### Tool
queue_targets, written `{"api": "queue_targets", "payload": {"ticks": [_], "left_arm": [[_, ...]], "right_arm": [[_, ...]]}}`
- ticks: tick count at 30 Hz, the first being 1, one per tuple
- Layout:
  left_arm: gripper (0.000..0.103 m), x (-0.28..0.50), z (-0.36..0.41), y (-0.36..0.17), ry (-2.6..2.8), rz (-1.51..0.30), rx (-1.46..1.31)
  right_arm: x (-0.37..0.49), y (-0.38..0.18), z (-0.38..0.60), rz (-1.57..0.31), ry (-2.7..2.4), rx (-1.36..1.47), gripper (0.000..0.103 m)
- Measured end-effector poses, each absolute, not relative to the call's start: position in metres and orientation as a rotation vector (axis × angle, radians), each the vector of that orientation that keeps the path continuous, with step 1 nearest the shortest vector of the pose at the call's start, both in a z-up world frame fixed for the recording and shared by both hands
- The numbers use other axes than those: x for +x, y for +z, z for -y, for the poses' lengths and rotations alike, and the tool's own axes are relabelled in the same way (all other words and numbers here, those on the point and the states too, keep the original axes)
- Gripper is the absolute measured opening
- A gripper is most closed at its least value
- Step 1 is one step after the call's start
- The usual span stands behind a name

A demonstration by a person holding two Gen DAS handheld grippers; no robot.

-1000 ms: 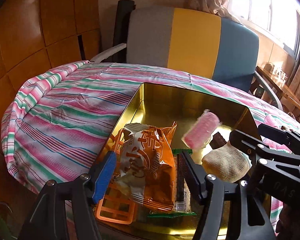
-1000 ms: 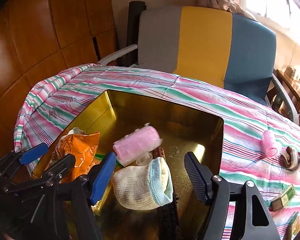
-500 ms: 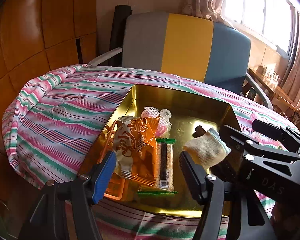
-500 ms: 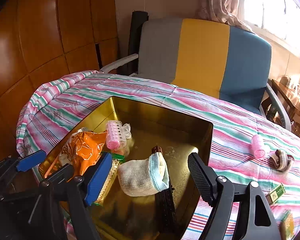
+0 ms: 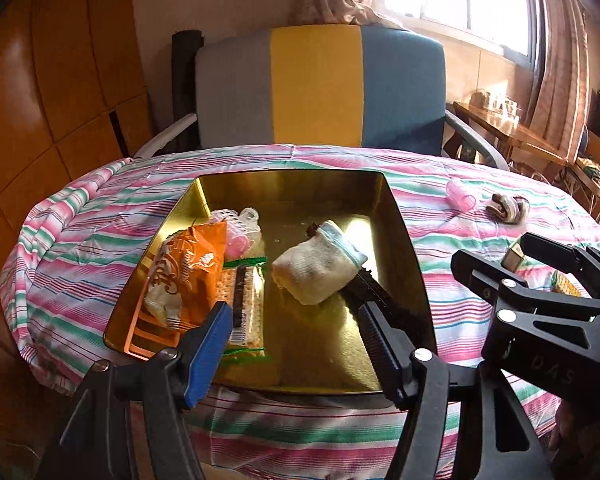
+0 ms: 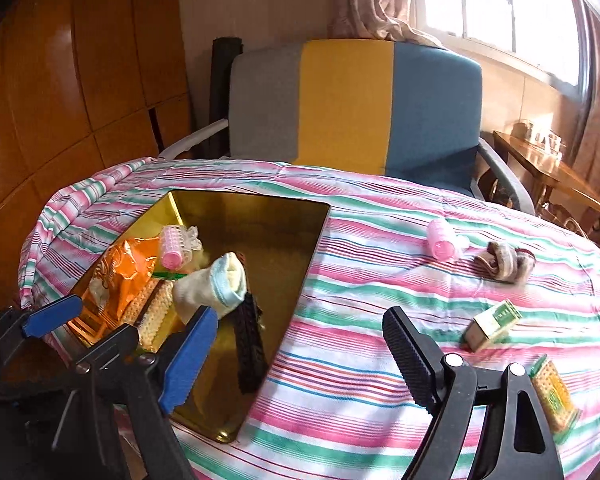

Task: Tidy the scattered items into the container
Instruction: 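Open both tools to drop the muffin bag and hair roller into the tray, then grasp the green tea box with the left tool while the right tool grasps the yellow cracker pack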

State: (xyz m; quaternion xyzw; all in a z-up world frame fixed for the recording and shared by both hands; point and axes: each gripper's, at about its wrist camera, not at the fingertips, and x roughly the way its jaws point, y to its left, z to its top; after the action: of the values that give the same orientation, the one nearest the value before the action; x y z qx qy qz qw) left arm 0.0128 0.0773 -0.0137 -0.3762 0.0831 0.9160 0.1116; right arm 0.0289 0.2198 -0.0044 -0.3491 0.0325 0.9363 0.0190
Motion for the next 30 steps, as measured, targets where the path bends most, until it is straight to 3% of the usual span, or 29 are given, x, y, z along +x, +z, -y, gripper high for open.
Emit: {"api": "queue_targets", "payload": {"ticks": [6, 20, 30], "left_arm": [[0.067, 0.028, -0.111, -0.016, 2.579, -0.225, -1.087], [0.067, 0.042, -0.209, -0.027, 2.321, -0.402, -1.057], [0.067, 0.018, -0.279, -0.036, 2.176, -0.489, -1.085]], "right_arm": [[0.069, -0.019, -0.271, -0.17, 2.776, -1.063, 0.087], [0.168, -0.07, -0.407, -0.447, 2.38, -1.051, 0.088], [0.192, -0.075, -0.438, -0.447, 2.298, -1.023, 0.088]]}}
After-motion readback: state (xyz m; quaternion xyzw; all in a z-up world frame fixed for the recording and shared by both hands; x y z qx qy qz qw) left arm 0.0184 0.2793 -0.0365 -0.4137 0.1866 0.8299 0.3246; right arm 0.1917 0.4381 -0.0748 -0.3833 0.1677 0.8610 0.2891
